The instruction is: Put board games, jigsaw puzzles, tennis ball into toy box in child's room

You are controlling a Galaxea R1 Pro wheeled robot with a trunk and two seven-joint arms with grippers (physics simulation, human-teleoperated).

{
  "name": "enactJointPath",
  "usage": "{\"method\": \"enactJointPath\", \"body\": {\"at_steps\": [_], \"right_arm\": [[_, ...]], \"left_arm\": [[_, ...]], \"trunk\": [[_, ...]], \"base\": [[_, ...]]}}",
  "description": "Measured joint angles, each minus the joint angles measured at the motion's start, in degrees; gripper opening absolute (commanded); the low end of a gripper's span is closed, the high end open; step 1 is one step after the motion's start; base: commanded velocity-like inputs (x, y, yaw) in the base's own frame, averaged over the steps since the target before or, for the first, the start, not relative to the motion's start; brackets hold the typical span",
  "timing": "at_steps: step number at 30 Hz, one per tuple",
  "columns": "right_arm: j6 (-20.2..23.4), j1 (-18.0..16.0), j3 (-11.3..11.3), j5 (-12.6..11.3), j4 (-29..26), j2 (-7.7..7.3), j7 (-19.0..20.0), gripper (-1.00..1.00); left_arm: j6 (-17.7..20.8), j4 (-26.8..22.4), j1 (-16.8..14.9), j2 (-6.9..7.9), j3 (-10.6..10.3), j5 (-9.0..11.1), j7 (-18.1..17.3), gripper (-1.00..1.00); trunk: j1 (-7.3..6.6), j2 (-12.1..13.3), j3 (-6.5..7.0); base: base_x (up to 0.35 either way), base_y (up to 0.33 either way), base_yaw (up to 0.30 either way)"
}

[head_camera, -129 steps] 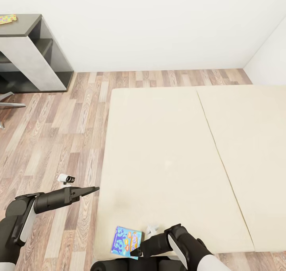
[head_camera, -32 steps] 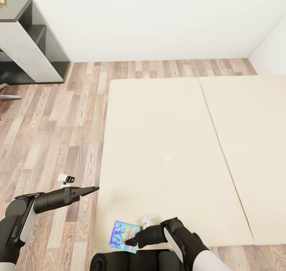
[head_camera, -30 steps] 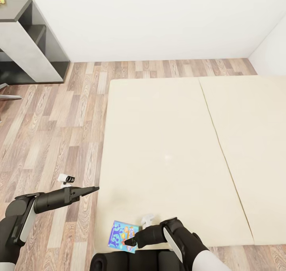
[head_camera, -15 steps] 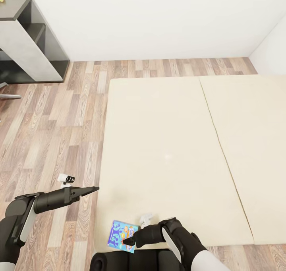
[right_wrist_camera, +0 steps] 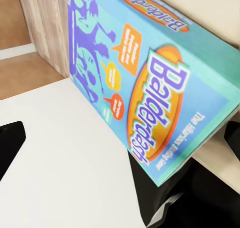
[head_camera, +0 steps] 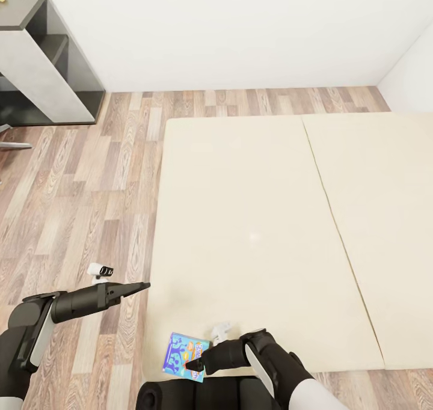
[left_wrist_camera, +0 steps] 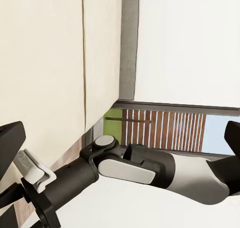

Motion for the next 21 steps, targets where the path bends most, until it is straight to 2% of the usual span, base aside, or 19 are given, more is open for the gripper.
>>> {"method": "enactJointPath", "body": {"at_steps": [9, 21], "right_arm": [[-0.07, 0.00, 0.03, 0.05, 0.00, 0.66, 0.00, 1.00], [-1.85, -0.08, 0.13, 0.02, -0.03, 0.67, -0.02, 1.00]], "left_arm": [[0.01, -0.03, 0.00, 0.00, 0.00, 0.00, 0.00, 1.00], [0.01, -0.02, -0.01, -0.01, -0.01, -0.08, 0.00, 1.00]], "trunk": [[0.00, 0.00, 0.00], [0.00, 0.00, 0.00]], "base": [[0.000, 0.000, 0.000], [0.000, 0.000, 0.000]]}}
